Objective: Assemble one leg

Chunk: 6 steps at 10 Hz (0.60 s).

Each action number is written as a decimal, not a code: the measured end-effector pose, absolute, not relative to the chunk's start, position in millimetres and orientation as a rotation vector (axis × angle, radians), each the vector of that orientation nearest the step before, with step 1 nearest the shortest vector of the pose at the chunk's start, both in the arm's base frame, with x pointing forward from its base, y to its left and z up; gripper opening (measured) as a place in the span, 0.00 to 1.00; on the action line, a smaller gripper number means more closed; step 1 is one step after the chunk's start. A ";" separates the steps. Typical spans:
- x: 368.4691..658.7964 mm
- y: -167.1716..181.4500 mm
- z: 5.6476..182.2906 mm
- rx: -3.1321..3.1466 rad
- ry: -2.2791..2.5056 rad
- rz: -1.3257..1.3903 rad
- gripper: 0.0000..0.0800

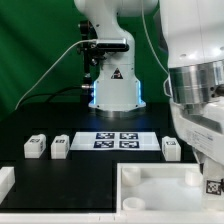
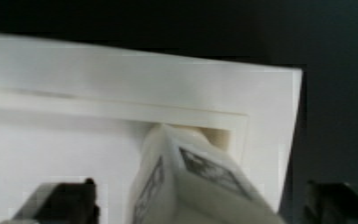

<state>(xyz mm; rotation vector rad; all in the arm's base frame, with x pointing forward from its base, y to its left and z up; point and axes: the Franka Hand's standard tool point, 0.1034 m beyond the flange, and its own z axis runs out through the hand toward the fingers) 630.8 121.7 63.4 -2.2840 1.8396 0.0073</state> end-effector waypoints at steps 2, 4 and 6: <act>631.2 121.2 63.5 -2.481 1.568 -0.030 0.81; 631.2 119.9 63.0 -2.631 1.309 -0.060 0.81; 635.7 113.4 66.1 -2.955 0.654 -0.137 0.81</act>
Offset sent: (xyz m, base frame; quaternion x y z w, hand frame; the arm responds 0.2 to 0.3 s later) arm 0.0000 0.0000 0.0000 0.0000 0.0000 -0.2667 0.9638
